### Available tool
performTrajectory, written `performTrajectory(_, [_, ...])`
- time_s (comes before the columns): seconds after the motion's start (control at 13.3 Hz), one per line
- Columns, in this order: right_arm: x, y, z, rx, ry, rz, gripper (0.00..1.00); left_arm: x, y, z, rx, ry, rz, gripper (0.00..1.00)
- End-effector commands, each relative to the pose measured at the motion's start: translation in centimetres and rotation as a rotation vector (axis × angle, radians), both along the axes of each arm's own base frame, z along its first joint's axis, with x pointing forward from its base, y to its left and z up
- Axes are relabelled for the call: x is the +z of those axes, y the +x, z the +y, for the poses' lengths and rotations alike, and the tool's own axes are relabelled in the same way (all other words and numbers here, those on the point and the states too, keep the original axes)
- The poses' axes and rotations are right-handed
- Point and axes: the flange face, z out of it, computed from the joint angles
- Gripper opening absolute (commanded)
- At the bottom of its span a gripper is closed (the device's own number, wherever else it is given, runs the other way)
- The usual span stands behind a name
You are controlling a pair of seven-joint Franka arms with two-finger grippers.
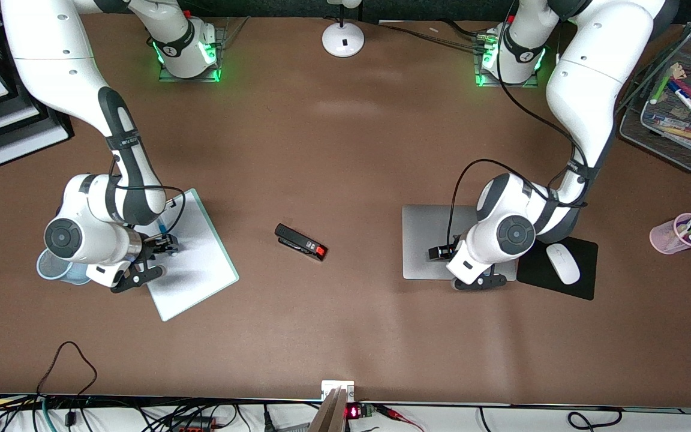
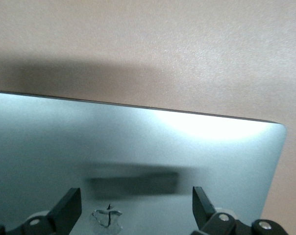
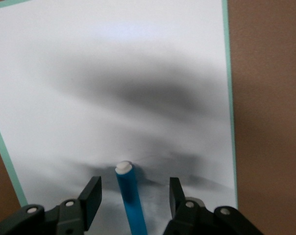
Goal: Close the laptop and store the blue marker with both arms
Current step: 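Push the laptop lid shut with the left gripper while the right gripper grasps the marker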
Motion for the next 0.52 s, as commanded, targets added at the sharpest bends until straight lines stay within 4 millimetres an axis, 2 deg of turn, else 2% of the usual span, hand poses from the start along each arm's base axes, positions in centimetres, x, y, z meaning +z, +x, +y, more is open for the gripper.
performTrajectory(0.0, [-0.2, -0.1, 0.4, 0.026, -0.011, 0.004, 0.59, 0.7, 1.3, 0.3, -0.005, 0.014, -0.030, 1.00])
performTrajectory(0.3, [-0.4, -0.2, 0.0, 0.065, -0.057, 0.008, 0.54, 6.2, 3.7, 2.7, 0.040, 0.007, -0.114, 1.00])
performTrajectory(0.45, [-0.4, -0.3, 0.1, 0.067, -0.057, 0.008, 0.53, 10.0, 4.7, 5.1, 0.072, 0.008, -0.165, 1.00])
